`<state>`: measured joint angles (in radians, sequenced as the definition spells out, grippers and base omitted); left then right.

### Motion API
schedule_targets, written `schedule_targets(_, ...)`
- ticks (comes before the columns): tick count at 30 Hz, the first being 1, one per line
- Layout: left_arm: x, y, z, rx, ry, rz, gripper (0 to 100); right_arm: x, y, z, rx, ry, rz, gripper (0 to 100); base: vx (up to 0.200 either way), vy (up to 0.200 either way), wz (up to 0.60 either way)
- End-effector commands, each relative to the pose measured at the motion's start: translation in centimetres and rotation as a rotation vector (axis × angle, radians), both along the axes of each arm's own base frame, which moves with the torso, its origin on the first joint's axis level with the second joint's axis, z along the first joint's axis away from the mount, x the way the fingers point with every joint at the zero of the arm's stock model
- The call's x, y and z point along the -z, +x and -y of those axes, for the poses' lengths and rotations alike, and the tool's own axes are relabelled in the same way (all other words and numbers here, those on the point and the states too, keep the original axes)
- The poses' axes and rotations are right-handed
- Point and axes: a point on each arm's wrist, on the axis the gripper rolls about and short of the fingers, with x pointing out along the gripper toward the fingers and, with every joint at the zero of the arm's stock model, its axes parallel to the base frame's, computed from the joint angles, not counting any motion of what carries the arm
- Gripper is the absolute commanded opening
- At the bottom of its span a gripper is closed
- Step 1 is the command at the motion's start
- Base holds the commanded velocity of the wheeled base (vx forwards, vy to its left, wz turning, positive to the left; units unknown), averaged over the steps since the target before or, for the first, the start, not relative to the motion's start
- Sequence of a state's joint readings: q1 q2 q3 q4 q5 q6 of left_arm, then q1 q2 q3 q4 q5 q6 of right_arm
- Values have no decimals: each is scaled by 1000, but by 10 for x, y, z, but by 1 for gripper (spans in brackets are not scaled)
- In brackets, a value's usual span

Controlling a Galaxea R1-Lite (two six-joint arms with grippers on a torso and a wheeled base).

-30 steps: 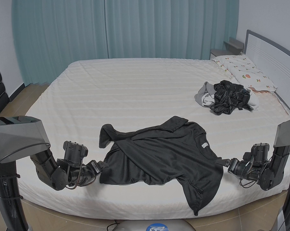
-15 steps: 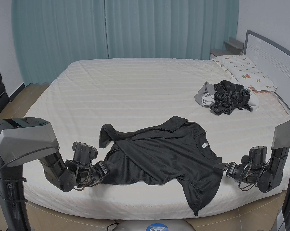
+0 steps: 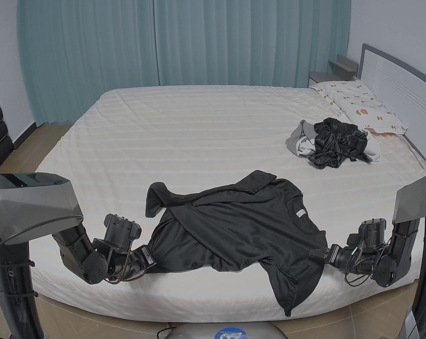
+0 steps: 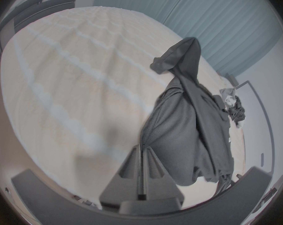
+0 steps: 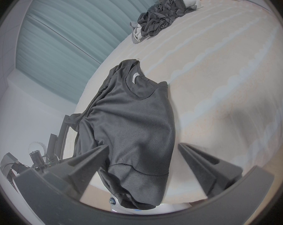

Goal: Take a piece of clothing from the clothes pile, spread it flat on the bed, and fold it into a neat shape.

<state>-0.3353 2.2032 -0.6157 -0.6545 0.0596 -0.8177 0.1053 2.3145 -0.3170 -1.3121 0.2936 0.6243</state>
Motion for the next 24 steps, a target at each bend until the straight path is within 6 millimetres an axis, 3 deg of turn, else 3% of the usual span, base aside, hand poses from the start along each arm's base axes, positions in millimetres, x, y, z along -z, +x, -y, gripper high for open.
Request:
schedule_targets(1,-16,-3,-11,-16,10,9,0,6,9,2,17,-6,8,0,0,0,0)
schedule_targets(6,-18,-4,-19,-19,31,-12,0,-6,13,19,79,-11,52,0,0,0,0)
schedule_targets(11,-20,-14,-24,23,84,-75,0,-37,19,39,148,-9,166,0,0,0,0)
schedule_targets(24,-45,-35,-44,87,175,-183,0,-61,22,55,198,-21,225,0,0,0,0)
